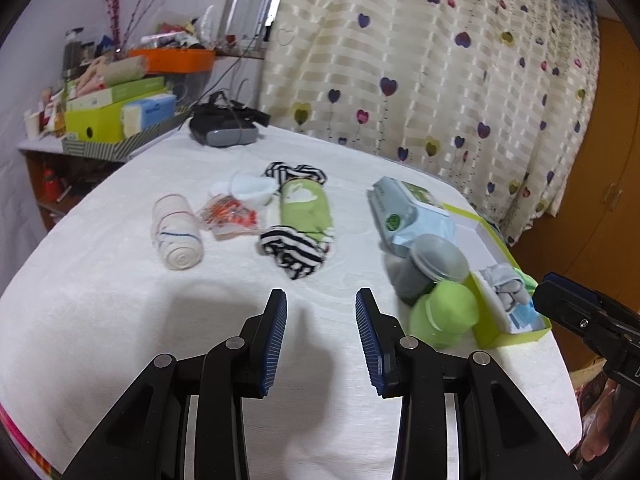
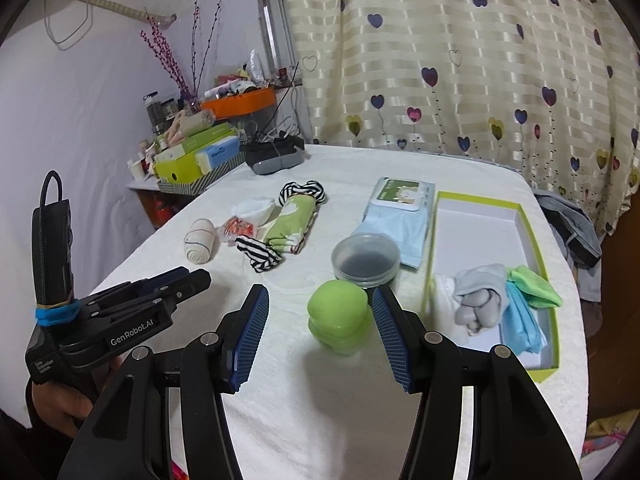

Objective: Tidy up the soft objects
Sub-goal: 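Withdraw both open tools from the box back toward the remaining items, then grasp the striped black-and-white sock with the right tool while the left tool grasps the rolled white sock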

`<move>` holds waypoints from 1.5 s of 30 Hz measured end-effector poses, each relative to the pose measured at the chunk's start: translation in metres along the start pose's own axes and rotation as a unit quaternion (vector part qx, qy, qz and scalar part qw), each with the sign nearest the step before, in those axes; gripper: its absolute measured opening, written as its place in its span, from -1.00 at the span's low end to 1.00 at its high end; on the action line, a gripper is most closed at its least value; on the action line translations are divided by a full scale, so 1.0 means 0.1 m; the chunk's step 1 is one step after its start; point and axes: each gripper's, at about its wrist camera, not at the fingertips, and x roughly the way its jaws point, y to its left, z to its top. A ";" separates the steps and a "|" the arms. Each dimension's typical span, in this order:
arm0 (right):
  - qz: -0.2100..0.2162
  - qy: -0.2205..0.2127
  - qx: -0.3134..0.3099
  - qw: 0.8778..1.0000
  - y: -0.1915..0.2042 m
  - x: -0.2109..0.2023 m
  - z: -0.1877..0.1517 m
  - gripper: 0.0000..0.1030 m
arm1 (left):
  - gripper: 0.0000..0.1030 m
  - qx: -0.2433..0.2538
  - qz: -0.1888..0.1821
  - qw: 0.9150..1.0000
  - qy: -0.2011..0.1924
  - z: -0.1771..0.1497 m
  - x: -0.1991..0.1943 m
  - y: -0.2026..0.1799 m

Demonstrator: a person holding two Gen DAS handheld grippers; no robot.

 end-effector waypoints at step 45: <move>0.040 0.110 -0.074 0.990 0.90 1.65 0.40 0.07 | -0.22 -0.083 0.069 0.994 0.010 0.33 0.33 1.11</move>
